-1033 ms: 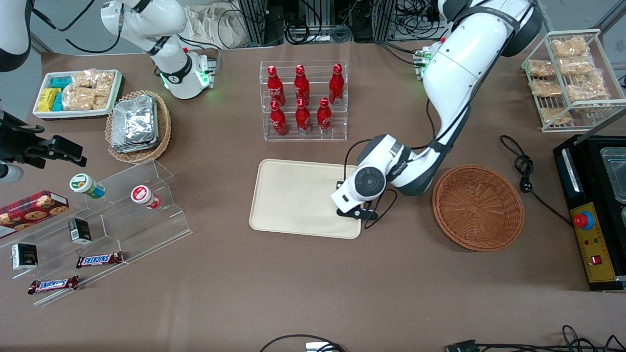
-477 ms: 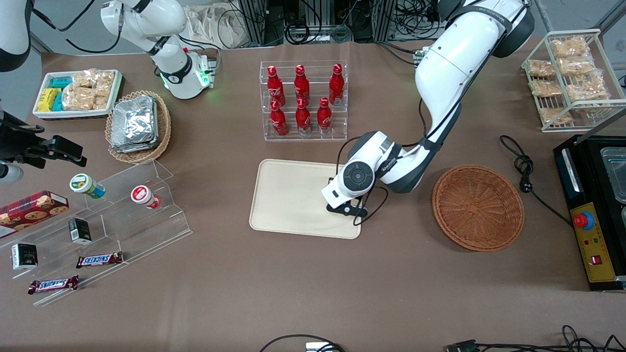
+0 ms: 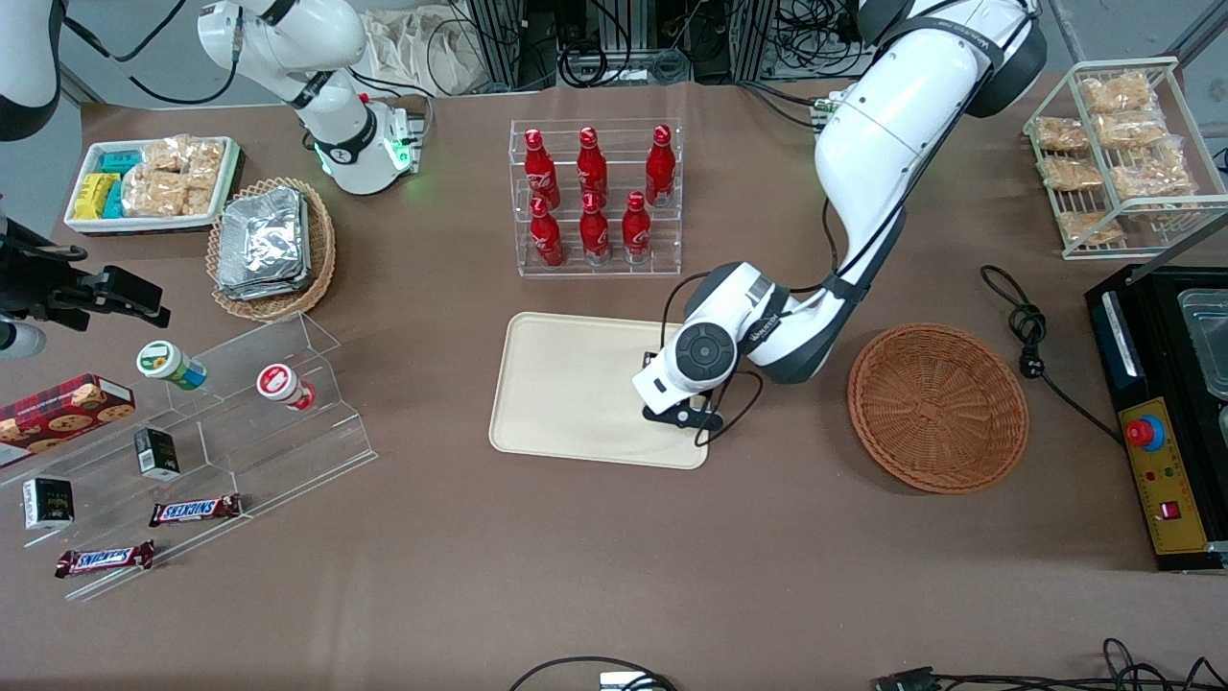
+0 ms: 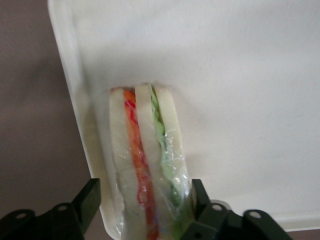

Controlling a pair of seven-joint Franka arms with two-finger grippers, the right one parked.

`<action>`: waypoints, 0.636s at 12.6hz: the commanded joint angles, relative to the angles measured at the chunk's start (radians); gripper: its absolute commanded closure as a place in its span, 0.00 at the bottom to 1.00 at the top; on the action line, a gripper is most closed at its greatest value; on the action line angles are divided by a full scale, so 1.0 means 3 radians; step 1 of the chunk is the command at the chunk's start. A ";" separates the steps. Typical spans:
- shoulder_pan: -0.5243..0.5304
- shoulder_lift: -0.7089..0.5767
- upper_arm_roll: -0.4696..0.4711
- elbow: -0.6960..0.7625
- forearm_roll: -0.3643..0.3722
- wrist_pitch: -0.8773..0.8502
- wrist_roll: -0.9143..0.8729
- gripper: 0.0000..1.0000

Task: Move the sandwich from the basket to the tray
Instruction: 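Open the left gripper to release the sandwich and raise it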

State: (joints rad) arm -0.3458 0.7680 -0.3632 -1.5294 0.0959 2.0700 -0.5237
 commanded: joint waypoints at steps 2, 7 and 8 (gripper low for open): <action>0.0201 -0.0202 0.0004 0.0378 0.0033 -0.0446 0.0017 0.00; 0.0538 -0.0876 0.0009 0.0506 0.0049 -0.1075 0.0206 0.00; 0.0610 -0.1035 0.0009 0.0501 0.0054 -0.1238 0.0212 0.00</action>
State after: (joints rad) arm -0.1956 0.5584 -0.3591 -1.3473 0.0978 1.7647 -0.4762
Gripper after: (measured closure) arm 0.000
